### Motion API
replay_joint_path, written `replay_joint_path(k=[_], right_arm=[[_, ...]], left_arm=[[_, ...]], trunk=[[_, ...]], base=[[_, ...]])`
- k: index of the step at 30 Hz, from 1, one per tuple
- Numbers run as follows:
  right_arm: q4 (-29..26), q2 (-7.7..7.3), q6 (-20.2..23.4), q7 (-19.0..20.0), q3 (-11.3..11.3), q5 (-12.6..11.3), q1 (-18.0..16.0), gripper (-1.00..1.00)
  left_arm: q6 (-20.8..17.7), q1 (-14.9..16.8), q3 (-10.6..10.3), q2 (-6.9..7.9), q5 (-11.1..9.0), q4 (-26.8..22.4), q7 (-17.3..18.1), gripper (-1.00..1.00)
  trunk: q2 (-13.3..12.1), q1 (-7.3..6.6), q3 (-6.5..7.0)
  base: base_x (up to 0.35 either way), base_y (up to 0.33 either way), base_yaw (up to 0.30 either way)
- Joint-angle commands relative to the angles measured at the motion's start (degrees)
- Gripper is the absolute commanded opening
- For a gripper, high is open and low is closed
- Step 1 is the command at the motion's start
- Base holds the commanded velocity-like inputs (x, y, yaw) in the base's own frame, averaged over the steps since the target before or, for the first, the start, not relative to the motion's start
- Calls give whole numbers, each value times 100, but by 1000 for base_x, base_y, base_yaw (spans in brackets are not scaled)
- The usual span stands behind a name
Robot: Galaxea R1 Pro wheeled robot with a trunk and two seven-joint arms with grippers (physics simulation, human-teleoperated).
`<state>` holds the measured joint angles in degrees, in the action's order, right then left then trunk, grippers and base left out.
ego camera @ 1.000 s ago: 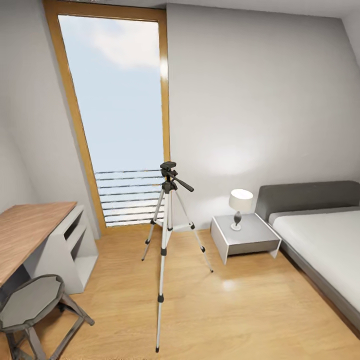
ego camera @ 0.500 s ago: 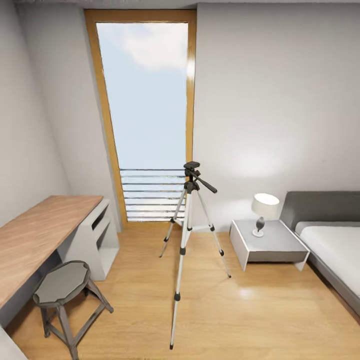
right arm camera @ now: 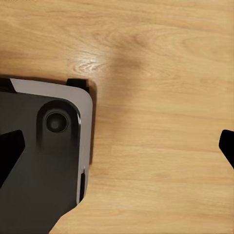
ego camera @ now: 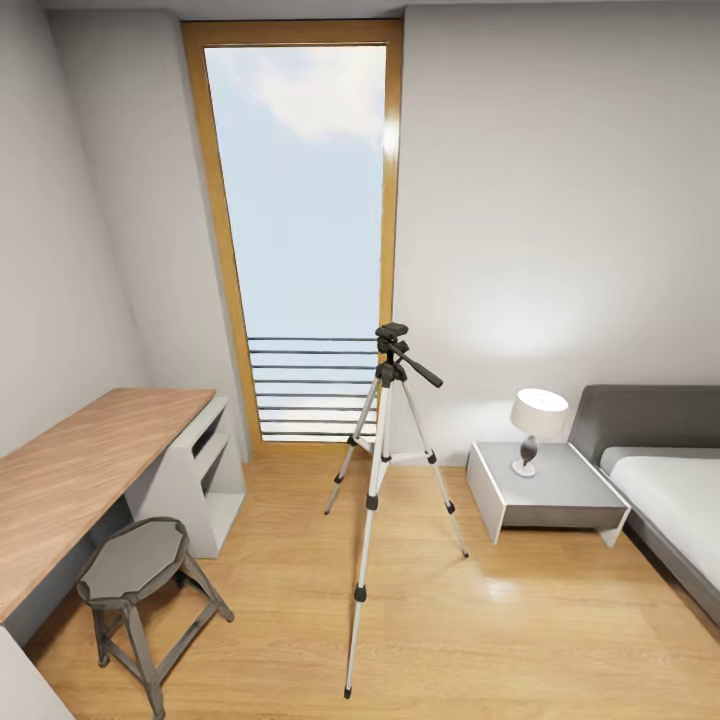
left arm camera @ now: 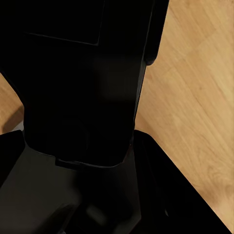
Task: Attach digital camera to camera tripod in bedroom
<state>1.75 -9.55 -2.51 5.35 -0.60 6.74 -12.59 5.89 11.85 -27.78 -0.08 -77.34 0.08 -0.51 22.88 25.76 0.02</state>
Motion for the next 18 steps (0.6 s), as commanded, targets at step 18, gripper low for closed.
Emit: replay_joint_path(k=[18], right_arm=[[18, 13, -22, 20, -14, 56, -8, 100]], left_arm=[[9, 0, -52, -1, -27, 0, -11, -100]], trunk=[[4, 2, -2]], base=[[0, 0, 1]])
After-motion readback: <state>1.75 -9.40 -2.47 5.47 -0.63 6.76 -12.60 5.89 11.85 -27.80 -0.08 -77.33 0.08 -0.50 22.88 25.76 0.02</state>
